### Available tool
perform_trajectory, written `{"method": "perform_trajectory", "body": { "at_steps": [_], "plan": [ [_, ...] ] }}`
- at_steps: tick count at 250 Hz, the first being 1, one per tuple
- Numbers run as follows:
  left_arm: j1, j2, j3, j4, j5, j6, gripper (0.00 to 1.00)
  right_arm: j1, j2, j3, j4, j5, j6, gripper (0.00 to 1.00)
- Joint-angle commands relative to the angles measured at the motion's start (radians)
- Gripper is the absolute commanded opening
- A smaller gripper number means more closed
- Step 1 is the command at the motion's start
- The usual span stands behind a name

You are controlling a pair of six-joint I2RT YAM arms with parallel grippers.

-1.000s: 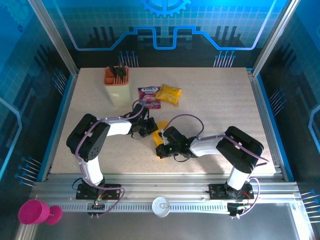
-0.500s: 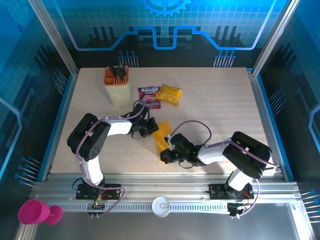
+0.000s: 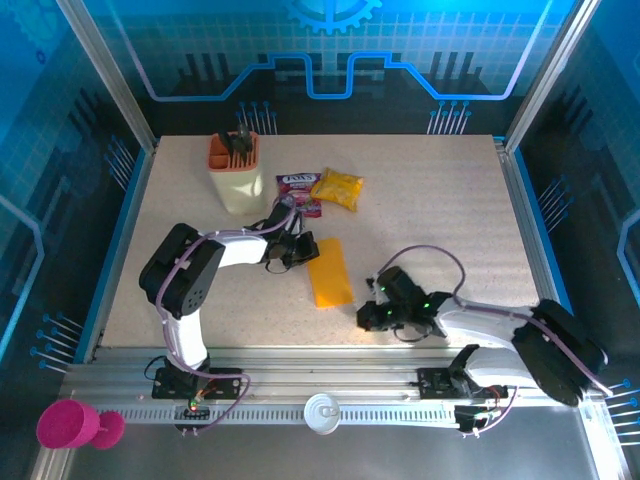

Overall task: Fold a paper plane with a square sheet of paper (pick it up from the middle)
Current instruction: First fold in half a square sheet of paper at the center of the table.

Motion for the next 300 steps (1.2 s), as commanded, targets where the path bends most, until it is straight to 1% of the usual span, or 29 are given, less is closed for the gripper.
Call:
{"method": "perform_trajectory", "body": {
  "at_steps": [1, 24, 49, 64, 78, 86, 105, 125, 146, 171, 193, 204, 224, 248, 277, 300],
  "plan": [
    [-0.042, -0.002, 0.013, -0.086, -0.003, 0.156, 0.0, -0.125, -0.08, 0.066, -0.22, -0.007, -0.08, 0.0],
    [-0.066, -0.059, 0.006, -0.074, 0.005, 0.188, 0.0, -0.215, -0.088, 0.095, -0.228, -0.026, -0.088, 0.0],
    [-0.068, -0.131, -0.028, -0.024, 0.022, 0.141, 0.0, -0.245, -0.062, 0.113, -0.194, -0.044, -0.076, 0.0],
    [-0.068, -0.168, -0.044, -0.01, 0.026, 0.11, 0.07, -0.243, -0.039, 0.121, -0.167, -0.059, -0.065, 0.03],
    [-0.068, -0.2, -0.059, 0.004, 0.031, 0.083, 0.19, -0.24, -0.018, 0.12, -0.137, -0.074, -0.05, 0.08],
    [-0.068, -0.213, -0.072, 0.018, 0.038, 0.068, 0.22, -0.233, -0.008, 0.119, -0.121, -0.079, -0.044, 0.1],
    [-0.068, -0.235, -0.086, 0.02, 0.043, 0.052, 0.24, -0.212, 0.017, 0.12, -0.098, -0.08, -0.032, 0.14],
    [-0.068, -0.24, -0.086, 0.016, 0.057, 0.054, 0.24, -0.181, 0.037, 0.121, -0.081, -0.065, -0.013, 0.25],
    [-0.067, -0.232, -0.082, 0.013, 0.068, 0.066, 0.24, -0.147, 0.055, 0.116, -0.054, -0.052, 0.012, 0.28],
    [-0.069, -0.214, -0.074, 0.011, 0.088, 0.082, 0.27, -0.11, 0.074, 0.115, -0.032, -0.032, 0.041, 0.29],
    [-0.067, -0.201, -0.079, 0.028, 0.11, 0.079, 0.27, -0.094, 0.087, 0.107, -0.009, -0.025, 0.06, 0.29],
    [-0.068, -0.197, -0.084, 0.036, 0.12, 0.072, 0.25, -0.093, 0.09, 0.103, 0.006, -0.024, 0.065, 0.27],
    [-0.069, -0.198, -0.099, 0.057, 0.137, 0.06, 0.17, -0.093, 0.093, 0.101, 0.019, -0.023, 0.07, 0.24],
    [-0.068, -0.192, -0.1, 0.058, 0.125, 0.065, 0.14, -0.092, 0.1, 0.099, 0.051, -0.043, 0.062, 0.18],
    [-0.059, -0.155, -0.063, 0.022, 0.084, 0.082, 0.08, -0.08, 0.135, 0.129, 0.105, -0.083, 0.042, 0.09],
    [-0.044, -0.117, -0.031, 0.021, 0.075, 0.081, 0.05, -0.054, 0.174, 0.168, 0.136, -0.09, 0.028, 0.06]
  ]
}}
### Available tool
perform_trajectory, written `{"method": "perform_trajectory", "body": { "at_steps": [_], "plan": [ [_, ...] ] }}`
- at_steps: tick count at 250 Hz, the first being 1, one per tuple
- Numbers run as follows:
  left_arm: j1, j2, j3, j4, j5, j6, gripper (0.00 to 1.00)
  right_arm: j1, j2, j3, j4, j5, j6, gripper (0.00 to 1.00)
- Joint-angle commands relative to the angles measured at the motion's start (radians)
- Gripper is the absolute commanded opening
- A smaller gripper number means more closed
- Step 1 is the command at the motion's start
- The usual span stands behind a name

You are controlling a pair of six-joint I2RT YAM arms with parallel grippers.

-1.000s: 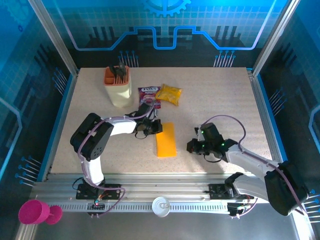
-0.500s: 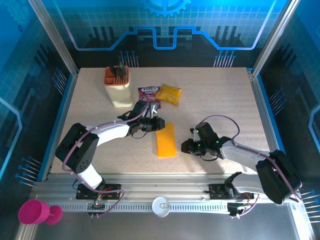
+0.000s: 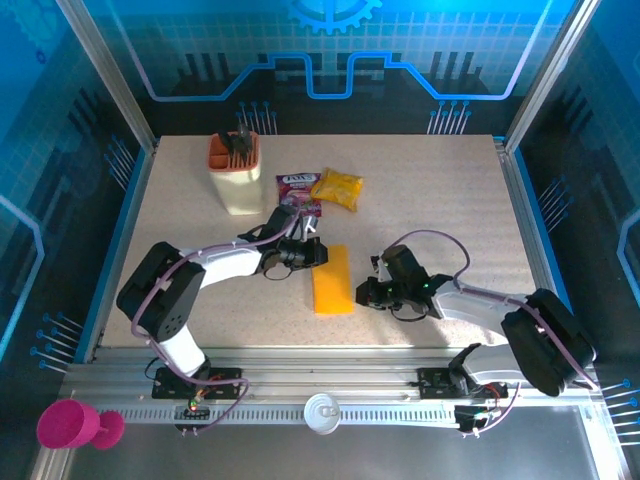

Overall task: Fold a paper plane with a square sheet of paper (pick it up from the middle)
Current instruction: First fold in half a square sheet of paper at the center of the table.

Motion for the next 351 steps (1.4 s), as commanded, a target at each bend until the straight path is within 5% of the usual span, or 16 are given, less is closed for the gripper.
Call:
{"method": "perform_trajectory", "body": {
  "at_steps": [1, 76, 252, 351],
  "plan": [
    [0.02, 0.054, 0.049, -0.011, -0.02, 0.013, 0.05, 0.037, 0.046, 0.059, 0.07, -0.03, -0.022, 0.06],
    [0.085, 0.157, 0.133, -0.039, -0.018, 0.044, 0.02, 0.086, 0.238, 0.208, 0.151, -0.013, -0.017, 0.0],
    [0.088, 0.233, 0.132, -0.084, -0.036, 0.1, 0.0, 0.135, 0.544, 0.433, 0.189, -0.003, -0.039, 0.0],
    [0.089, 0.244, 0.119, -0.109, -0.073, 0.09, 0.0, 0.213, 0.552, 0.333, 0.168, -0.001, -0.052, 0.0]
  ]
}}
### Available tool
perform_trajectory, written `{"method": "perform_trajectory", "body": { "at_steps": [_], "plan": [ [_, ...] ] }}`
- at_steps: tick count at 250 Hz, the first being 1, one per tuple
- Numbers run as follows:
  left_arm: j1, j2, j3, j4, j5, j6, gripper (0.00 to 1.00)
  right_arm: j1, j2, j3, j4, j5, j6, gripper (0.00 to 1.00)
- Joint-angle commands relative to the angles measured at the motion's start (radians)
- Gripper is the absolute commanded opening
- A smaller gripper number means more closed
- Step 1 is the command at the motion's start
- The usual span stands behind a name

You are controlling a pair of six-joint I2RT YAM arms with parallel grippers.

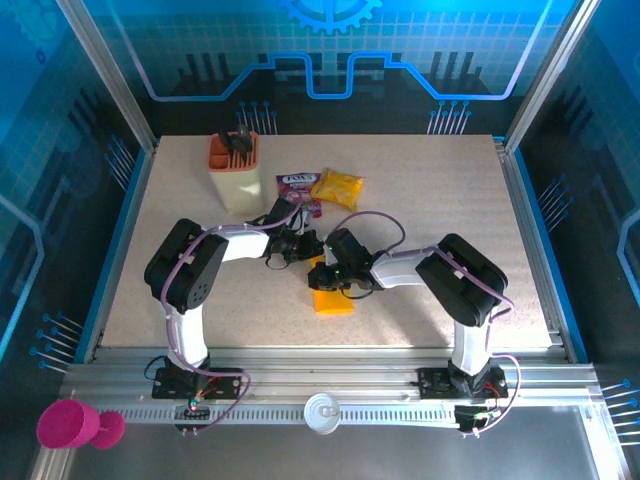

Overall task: Fold a paper plane with a square sheet of paper (pick it up from the middle)
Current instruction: First fold in half a square sheet of paper at the center of the table.

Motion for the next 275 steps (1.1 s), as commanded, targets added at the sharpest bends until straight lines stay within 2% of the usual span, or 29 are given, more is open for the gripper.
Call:
{"method": "perform_trajectory", "body": {
  "at_steps": [1, 73, 202, 239, 275],
  "plan": [
    [0.0, 0.026, -0.014, -0.06, -0.052, 0.021, 0.0, 0.065, 0.004, -0.072, -0.016, -0.02, -0.006, 0.0],
    [0.001, 0.034, -0.019, -0.065, -0.062, 0.016, 0.0, 0.159, -0.043, -0.184, 0.026, 0.021, 0.039, 0.0],
    [0.001, 0.035, -0.018, -0.079, -0.079, 0.018, 0.0, 0.286, -0.117, -0.248, -0.105, 0.07, 0.036, 0.0],
    [0.0, 0.043, -0.001, -0.083, -0.084, 0.017, 0.0, 0.293, -0.19, -0.288, -0.126, 0.08, 0.039, 0.0],
    [0.002, 0.033, 0.043, -0.102, -0.081, 0.045, 0.0, 0.27, -0.322, -0.299, -0.2, 0.12, 0.008, 0.0]
  ]
}}
